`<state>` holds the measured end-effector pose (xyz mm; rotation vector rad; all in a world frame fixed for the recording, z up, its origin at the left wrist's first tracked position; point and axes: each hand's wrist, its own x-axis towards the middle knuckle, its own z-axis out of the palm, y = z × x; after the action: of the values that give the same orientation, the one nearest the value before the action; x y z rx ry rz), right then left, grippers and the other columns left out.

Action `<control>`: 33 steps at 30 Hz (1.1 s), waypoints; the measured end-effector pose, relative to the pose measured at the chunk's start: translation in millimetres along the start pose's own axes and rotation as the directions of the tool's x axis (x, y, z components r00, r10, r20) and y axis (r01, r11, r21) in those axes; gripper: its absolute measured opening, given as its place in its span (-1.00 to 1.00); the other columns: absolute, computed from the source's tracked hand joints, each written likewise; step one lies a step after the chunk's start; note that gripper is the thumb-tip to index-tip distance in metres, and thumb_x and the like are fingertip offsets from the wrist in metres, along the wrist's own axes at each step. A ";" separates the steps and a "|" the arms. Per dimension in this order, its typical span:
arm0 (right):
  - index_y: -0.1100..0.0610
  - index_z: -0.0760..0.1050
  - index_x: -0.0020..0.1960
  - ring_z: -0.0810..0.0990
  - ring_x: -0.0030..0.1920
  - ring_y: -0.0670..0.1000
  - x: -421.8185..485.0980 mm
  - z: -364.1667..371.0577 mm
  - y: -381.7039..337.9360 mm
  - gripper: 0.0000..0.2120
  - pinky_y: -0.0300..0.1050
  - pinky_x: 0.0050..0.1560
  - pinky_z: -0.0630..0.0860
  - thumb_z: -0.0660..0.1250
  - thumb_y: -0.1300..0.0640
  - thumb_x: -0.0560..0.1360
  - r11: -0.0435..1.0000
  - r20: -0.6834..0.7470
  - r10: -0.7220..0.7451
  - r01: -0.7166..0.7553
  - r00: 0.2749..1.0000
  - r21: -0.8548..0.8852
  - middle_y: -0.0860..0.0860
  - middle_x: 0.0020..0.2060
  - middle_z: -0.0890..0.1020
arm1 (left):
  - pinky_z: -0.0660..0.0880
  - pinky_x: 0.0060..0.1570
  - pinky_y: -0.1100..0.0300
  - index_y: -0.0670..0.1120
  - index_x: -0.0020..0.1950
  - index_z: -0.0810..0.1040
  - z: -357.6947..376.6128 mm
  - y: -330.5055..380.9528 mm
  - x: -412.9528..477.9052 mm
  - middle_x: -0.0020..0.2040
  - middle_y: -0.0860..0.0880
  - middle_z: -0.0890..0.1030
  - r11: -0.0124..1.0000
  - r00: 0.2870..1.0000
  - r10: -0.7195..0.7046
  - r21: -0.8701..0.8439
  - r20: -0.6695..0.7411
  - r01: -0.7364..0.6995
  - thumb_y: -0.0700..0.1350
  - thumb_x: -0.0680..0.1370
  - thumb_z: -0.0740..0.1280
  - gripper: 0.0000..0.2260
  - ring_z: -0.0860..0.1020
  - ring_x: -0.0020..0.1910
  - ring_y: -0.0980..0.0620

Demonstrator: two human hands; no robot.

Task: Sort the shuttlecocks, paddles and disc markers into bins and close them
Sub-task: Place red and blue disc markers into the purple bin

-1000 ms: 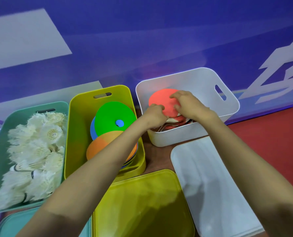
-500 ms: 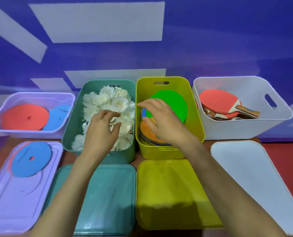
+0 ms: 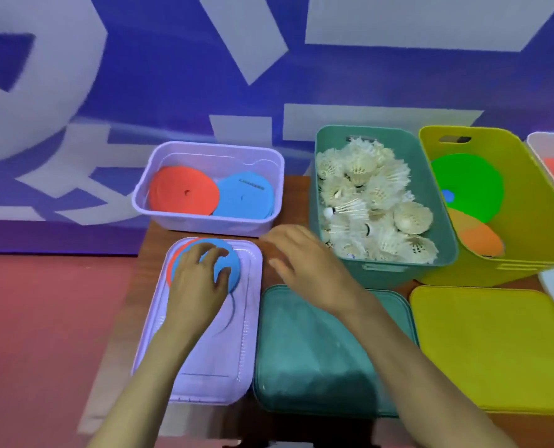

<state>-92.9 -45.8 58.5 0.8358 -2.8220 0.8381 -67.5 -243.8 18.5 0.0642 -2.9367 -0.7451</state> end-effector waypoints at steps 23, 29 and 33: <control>0.21 0.33 0.31 0.39 0.26 0.18 72.2 193.5 -0.2 -0.55 -0.01 0.22 0.40 0.25 0.34 0.43 0.622 0.343 0.717 -0.779 0.608 0.081 0.18 0.27 0.35 | 0.45 0.06 0.05 -0.26 0.34 0.26 50.0 -140.9 28.6 0.13 -0.19 0.47 0.492 0.703 -0.654 -0.549 0.279 0.676 -0.34 0.46 0.33 -0.53 0.47 0.08 -0.11; 0.16 0.36 -0.07 0.44 -0.02 0.17 63.5 178.7 -13.5 -0.72 0.02 -0.08 0.43 0.09 0.47 0.35 0.642 0.187 0.696 -0.718 0.693 0.269 0.11 -0.04 0.41 | 0.42 -0.25 0.17 -0.10 -0.08 0.50 41.6 -147.6 25.2 -0.31 -0.03 0.46 0.398 0.741 -0.560 -0.664 0.371 0.633 -0.35 0.53 0.25 -0.84 0.43 -0.24 -0.03; 0.21 0.35 -0.08 0.43 -0.10 0.16 55.1 162.3 -20.3 -0.78 -0.02 -0.21 0.38 0.12 0.48 0.38 0.704 0.090 0.648 -0.640 0.756 0.308 0.14 -0.12 0.49 | 0.53 -0.08 0.01 -0.08 -0.18 0.49 32.7 -145.6 13.6 -0.19 -0.05 0.58 0.392 0.792 -0.506 -0.727 0.342 0.564 -0.32 0.51 0.32 -0.85 0.55 -0.12 -0.07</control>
<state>-116.9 -172.0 -56.8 -0.2210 -3.0056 1.4003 -82.9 -357.2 -78.2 0.9615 -2.2507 -2.1387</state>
